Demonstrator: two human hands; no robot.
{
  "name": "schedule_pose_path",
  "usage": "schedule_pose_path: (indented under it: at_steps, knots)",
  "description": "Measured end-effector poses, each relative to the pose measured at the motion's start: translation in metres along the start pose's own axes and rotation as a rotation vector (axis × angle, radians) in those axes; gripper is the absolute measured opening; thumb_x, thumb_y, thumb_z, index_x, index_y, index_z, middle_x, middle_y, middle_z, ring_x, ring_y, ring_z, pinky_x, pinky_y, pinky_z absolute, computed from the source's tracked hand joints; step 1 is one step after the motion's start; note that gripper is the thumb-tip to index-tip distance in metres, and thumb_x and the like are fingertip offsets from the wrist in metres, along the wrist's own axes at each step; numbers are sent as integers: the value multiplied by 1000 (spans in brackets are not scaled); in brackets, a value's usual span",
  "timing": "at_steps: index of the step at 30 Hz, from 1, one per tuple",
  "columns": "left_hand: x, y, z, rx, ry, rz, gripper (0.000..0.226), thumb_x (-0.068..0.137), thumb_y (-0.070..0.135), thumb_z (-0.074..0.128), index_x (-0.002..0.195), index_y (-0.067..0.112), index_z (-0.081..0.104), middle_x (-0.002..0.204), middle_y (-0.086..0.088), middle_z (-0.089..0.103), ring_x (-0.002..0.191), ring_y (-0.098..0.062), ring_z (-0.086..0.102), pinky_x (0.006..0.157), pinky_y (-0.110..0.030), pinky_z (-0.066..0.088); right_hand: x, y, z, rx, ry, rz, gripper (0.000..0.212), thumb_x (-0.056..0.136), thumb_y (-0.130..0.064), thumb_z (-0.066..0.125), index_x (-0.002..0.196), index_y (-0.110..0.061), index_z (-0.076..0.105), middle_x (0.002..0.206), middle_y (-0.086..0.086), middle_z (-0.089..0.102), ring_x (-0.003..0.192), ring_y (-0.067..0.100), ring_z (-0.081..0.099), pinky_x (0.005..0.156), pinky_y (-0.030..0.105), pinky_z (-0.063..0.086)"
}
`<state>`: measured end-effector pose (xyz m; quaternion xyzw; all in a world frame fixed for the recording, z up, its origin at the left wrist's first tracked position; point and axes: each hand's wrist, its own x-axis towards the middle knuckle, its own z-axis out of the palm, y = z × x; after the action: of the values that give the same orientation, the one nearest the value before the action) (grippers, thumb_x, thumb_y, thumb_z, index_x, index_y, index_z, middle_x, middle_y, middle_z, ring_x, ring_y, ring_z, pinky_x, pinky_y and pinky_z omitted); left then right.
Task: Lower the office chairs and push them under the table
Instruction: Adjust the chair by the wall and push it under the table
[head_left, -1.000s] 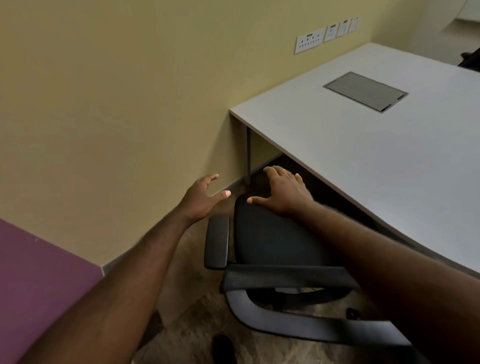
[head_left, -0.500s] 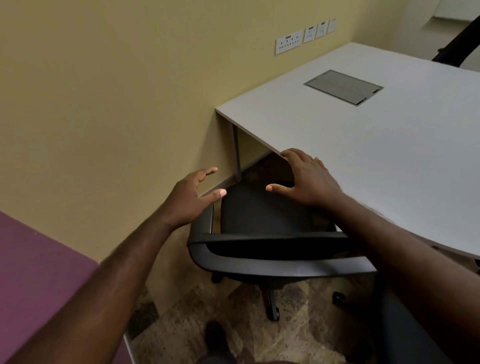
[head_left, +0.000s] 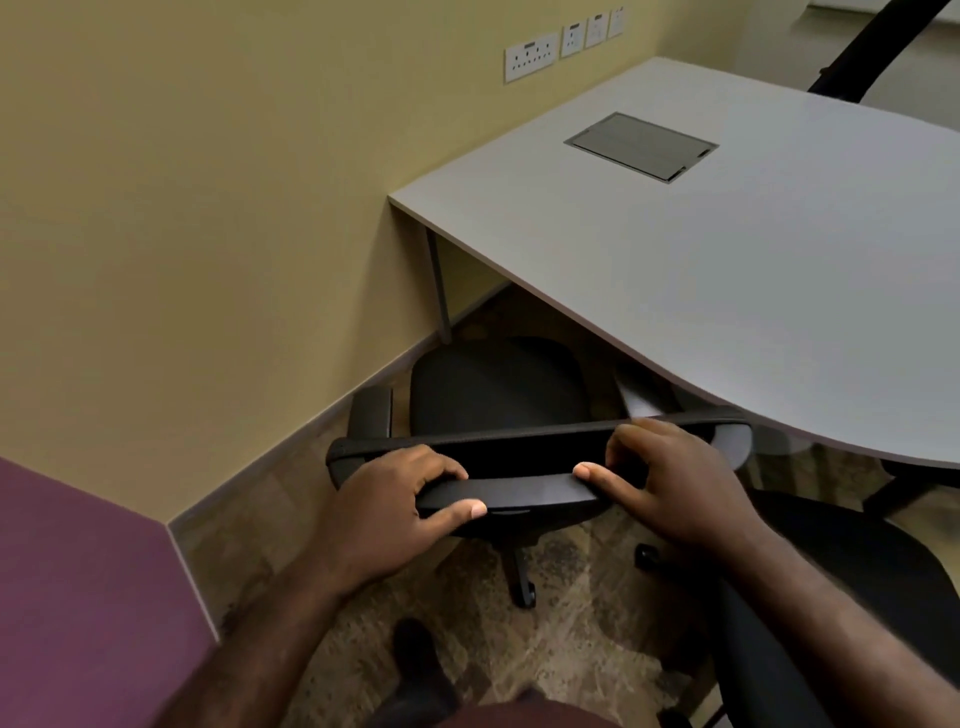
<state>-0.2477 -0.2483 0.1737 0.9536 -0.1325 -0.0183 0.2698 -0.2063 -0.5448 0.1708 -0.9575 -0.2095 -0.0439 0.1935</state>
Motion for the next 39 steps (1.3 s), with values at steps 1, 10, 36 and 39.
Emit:
schedule_pose_path:
  at_steps: [1,10,36,39]
  knots:
    - [-1,-1,0,97,-22,11,50,77,77,48,101,35,64,93,21,62,85,3,55,73,-24,45,-3,2,2,-45,-17,-26,46,79,-81,40,70,-36,45,66,-16,46,60,0,44,52,25,39]
    - [19,-3,5,429,13,-34,23,71,49,61,84,30,65,73,8,66,71,-18,62,58,-27,28,11,5,9,-391,-92,-11,25,76,-49,59,60,-30,52,53,-12,51,49,11,54,48,25,34]
    - [184,-165,-70,457,4,161,22,62,43,55,73,25,63,66,6,62,65,-21,59,55,-27,32,167,-45,65,-427,10,143,22,71,-52,50,66,-32,53,55,-12,53,49,9,52,46,25,33]
    - [211,-190,-86,465,-14,207,20,61,43,54,70,26,59,65,6,61,63,-20,58,56,-27,30,195,-49,72,-458,-29,192,21,70,-53,53,70,-32,54,61,-12,55,56,9,54,47,25,33]
